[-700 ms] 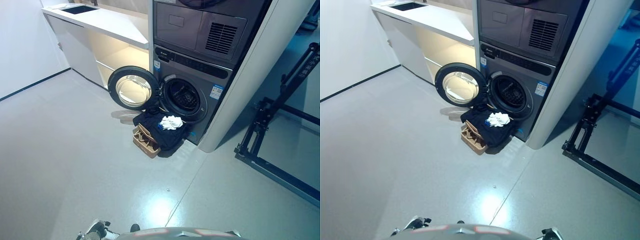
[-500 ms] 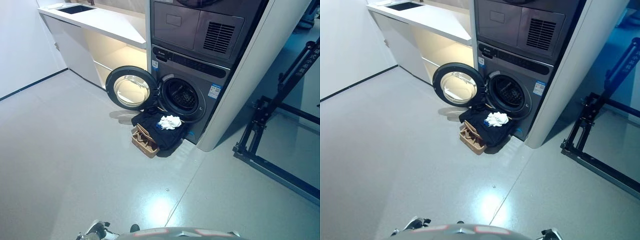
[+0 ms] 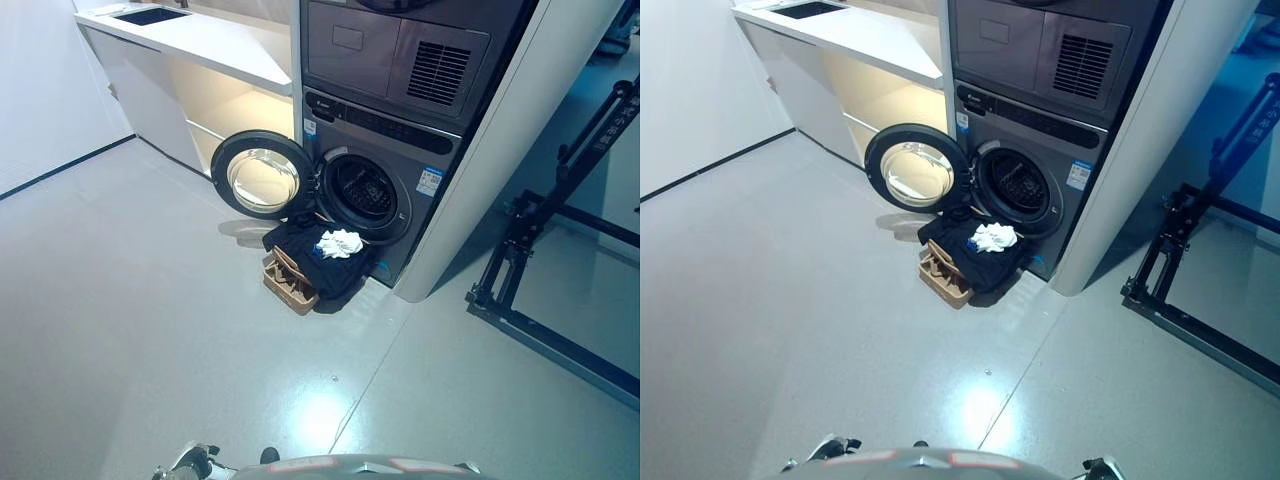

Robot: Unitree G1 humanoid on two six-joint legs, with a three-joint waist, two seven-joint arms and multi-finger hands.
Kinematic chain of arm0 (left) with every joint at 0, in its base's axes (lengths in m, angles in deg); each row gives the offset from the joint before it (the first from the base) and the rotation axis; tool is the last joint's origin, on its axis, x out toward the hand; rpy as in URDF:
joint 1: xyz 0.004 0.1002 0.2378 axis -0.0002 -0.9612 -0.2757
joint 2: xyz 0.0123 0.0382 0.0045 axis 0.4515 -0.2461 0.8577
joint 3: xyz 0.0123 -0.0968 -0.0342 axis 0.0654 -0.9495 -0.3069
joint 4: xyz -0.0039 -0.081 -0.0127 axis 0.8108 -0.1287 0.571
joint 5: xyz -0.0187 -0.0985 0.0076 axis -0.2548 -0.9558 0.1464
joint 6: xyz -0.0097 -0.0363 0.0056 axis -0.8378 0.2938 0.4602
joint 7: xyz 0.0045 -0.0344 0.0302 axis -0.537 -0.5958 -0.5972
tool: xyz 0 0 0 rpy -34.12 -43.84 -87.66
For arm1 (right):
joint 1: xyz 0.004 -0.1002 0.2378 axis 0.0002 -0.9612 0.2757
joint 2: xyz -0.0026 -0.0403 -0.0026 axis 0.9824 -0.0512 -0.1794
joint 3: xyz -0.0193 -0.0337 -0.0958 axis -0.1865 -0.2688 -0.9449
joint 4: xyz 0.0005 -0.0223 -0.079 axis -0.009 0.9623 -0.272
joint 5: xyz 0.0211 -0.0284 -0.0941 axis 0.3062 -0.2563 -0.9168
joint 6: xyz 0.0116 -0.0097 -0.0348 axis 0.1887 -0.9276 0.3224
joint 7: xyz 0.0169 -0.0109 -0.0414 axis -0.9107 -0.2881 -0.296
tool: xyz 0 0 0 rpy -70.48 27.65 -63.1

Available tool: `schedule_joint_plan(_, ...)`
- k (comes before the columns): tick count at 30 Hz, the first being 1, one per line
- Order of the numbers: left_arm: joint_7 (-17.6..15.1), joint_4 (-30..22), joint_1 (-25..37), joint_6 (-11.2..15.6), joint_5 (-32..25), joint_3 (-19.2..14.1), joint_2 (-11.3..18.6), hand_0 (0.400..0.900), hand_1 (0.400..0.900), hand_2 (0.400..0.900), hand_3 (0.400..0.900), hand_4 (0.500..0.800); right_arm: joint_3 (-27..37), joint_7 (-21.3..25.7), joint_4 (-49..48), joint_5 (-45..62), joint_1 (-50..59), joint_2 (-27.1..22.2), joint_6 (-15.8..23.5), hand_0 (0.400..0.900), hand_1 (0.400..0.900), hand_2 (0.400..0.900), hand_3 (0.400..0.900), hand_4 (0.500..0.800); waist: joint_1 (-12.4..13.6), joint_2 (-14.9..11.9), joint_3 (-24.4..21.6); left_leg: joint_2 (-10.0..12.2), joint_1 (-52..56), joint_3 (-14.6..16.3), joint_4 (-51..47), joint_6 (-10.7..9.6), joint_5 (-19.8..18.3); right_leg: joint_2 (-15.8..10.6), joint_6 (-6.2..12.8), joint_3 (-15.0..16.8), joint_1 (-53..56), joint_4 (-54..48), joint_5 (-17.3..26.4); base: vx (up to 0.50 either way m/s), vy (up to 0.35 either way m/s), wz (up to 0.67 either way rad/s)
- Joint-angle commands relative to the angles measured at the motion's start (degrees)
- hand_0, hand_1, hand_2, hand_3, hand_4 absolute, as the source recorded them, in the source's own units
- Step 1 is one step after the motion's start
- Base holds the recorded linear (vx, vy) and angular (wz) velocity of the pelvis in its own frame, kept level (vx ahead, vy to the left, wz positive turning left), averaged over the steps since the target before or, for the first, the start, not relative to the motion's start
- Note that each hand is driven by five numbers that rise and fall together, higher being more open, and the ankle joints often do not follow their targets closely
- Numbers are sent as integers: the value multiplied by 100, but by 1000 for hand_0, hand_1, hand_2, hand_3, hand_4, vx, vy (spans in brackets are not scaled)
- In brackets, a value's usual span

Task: Put the clothes in the basket into the washing machine.

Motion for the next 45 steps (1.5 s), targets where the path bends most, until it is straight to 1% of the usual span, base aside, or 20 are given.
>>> schedule_joint_plan(1,-30,163,228,9,-151,-148,-72,900,900,900,900,800,-222,125,84,-88,282,-257,-7,900,900,900,900,800,53,53,123,-249,-167,-352,-5,282,-172,206,32,38,-386,844,101,-16,-55,11)
schedule_joint_plan(5,-49,107,256,4,-227,-145,-80,900,900,900,900,800,-283,143,18,-104,348,-294,7,900,900,900,900,800,89,29,226,-210,-297,-431,194,291,-185,256,-44,57,-462,955,41,-4,-88,9)
schedule_joint_plan(9,-39,9,268,14,-298,-138,-125,900,900,900,900,800,-360,158,-19,-124,402,-322,20,900,900,900,900,800,144,-35,418,-311,-837,-494,1353,269,-465,297,-206,126,-465,1081,-121,9,-122,7)
schedule_joint_plan(13,-38,-236,256,46,-466,-144,-154,900,900,900,900,800,-397,235,-103,-81,463,-415,25,900,900,900,900,800,399,-138,819,-472,-1929,-651,3154,199,-103,261,-392,152,-322,1181,-144,5,-139,5)
schedule_joint_plan(14,-42,-292,216,61,-525,-158,-159,900,900,900,900,800,-376,258,-118,-58,465,-450,20,900,900,900,900,800,418,-138,825,-449,-2175,-596,3258,217,-57,268,-405,123,-286,1164,-167,128,-93,6)
schedule_joint_plan(17,-38,-347,16,84,-544,-146,-133,900,900,900,900,800,-387,283,-86,-24,450,-512,21,900,900,900,900,800,574,-27,690,-506,-2538,-505,2457,215,62,426,-380,262,-30,1001,-269,285,-25,-25)
schedule_joint_plan(19,-66,-317,-67,94,-519,-99,-122,900,900,900,900,800,-445,315,-77,-23,466,-521,21,900,900,900,900,800,708,84,632,-353,-2456,-635,1320,113,432,530,-299,443,260,811,-377,382,38,-54)
schedule_joint_plan(21,-134,-53,-44,89,-439,-12,-127,900,900,900,900,800,-464,374,-44,13,544,-530,41,900,900,900,900,800,751,98,581,-149,-2654,-514,371,42,602,483,-202,594,530,662,-504,382,60,-46)
schedule_joint_plan(26,-135,342,60,29,-286,-211,-1,900,900,900,900,800,-443,267,32,-108,491,-422,8,900,900,900,900,800,845,16,235,-164,-2426,-513,418,88,1076,280,6,877,914,825,-685,455,132,-52)
schedule_joint_plan(27,-147,335,123,29,-267,-199,17,900,900,900,900,800,-412,239,23,-109,476,-416,17,900,900,900,900,800,860,-43,176,-245,-2414,-492,517,149,1030,172,84,891,830,1049,-561,442,181,-26)
schedule_joint_plan(28,-152,334,171,39,-264,-191,24,900,900,900,900,800,-331,217,12,-91,477,-425,8,900,900,900,900,800,867,-125,123,-381,-2366,-446,606,227,937,30,220,939,720,1405,-44,418,187,-19)
schedule_joint_plan(30,-173,302,239,38,-302,-139,52,900,900,900,900,800,-276,203,-44,-96,465,-435,5,900,900,900,900,800,743,-143,116,-548,-2036,-424,556,325,794,-171,299,995,258,2223,1079,290,150,-5)
schedule_joint_plan(31,-173,302,240,38,-302,-139,48,900,900,900,900,800,-275,203,-44,-96,465,-438,5,900,900,900,900,800,755,-125,105,-525,-2053,-422,560,322,796,-151,297,1006,242,2213,1097,199,150,-3)
schedule_joint_plan(33,-240,184,348,18,-376,-40,98,900,900,900,900,800,-259,224,-171,-57,493,-402,-6,900,900,900,900,800,524,108,279,-615,-1502,-502,333,544,623,-221,254,900,-467,3617,2121,344,333,-7)
schedule_joint_plan(38,-256,163,463,-22,-408,-47,178,900,900,900,900,800,-226,255,-198,-41,475,-346,-35,900,900,900,900,800,267,266,440,-651,-819,-656,133,664,330,-329,181,464,-1265,4170,1634,358,174,18)
schedule_joint_plan(39,-273,178,516,-22,-355,-58,176,900,900,900,900,800,-175,260,-174,-21,431,-361,-24,900,900,900,900,800,161,276,464,-673,-555,-777,107,640,183,-404,95,219,-1517,3596,1193,412,-15,42)
schedule_joint_plan(41,-265,233,554,-24,-284,-53,151,900,900,900,900,800,-122,253,-141,-13,410,-356,-26,900,900,900,900,800,60,264,472,-689,-310,-912,72,598,-3,-325,64,112,-1746,3036,885,416,-39,43)
schedule_joint_plan(42,-265,235,553,-23,-284,-54,152,900,900,900,900,800,-123,253,-140,-13,408,-355,-26,900,900,900,900,800,39,262,502,-691,-269,-933,72,595,-20,-332,62,90,-1698,3041,857,471,-109,41)
schedule_joint_plan(43,-236,288,534,-2,-227,-34,97,900,900,900,900,800,-117,214,-110,-61,378,-316,-30,900,900,900,900,800,-65,127,440,-794,10,-1048,8,559,-217,-150,102,109,-1953,2087,953,518,-135,53)
schedule_joint_plan(45,-210,303,532,26,-195,-23,70,900,900,900,900,800,-120,189,-80,-114,343,-296,-37,900,900,900,900,800,-224,31,466,-823,374,-1231,-5,504,-477,22,170,97,-2090,1266,1253,534,-144,68)
